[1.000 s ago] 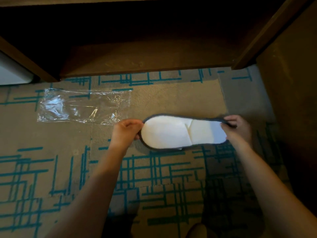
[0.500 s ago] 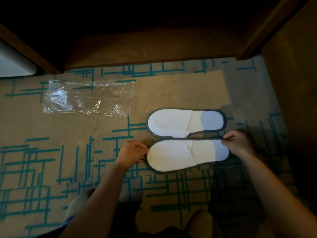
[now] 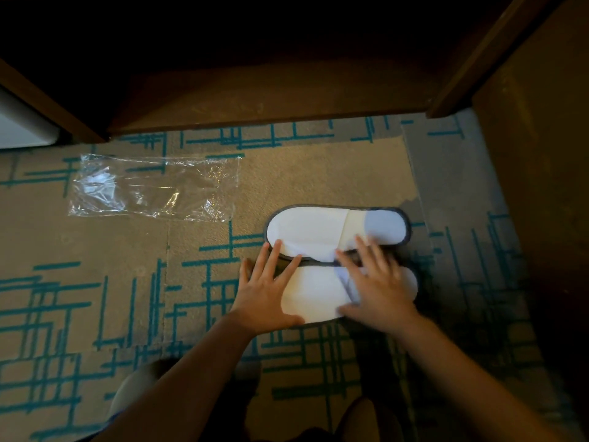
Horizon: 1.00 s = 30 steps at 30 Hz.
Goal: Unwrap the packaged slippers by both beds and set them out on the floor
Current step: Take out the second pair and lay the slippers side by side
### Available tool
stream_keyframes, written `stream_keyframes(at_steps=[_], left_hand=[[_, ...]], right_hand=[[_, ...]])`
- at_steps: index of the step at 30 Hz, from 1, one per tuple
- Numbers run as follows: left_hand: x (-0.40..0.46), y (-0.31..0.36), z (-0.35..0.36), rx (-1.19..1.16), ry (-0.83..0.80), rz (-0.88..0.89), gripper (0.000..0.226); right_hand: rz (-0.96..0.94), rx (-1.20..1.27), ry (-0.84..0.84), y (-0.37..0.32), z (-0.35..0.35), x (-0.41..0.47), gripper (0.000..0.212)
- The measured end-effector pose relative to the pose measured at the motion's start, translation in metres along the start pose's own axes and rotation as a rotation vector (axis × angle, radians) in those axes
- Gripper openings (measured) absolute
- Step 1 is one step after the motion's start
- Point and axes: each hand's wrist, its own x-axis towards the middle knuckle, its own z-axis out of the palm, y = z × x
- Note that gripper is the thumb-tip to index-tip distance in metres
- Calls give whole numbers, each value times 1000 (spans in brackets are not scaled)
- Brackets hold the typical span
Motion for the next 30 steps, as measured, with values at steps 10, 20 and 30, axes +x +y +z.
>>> stream_keyframes(at_steps=[10,20,30], left_hand=[[6,-8,-11,-105,92,-2,68],[29,-26,-40,-392,427,33,47],[46,-10,-39,-98,3,11,54]], right_hand=[[-265,-48,-9,2,28,-8,89],[-238,-63,-41,0,23,-5,88],[-32,86,-83,40,-40,-16,80]])
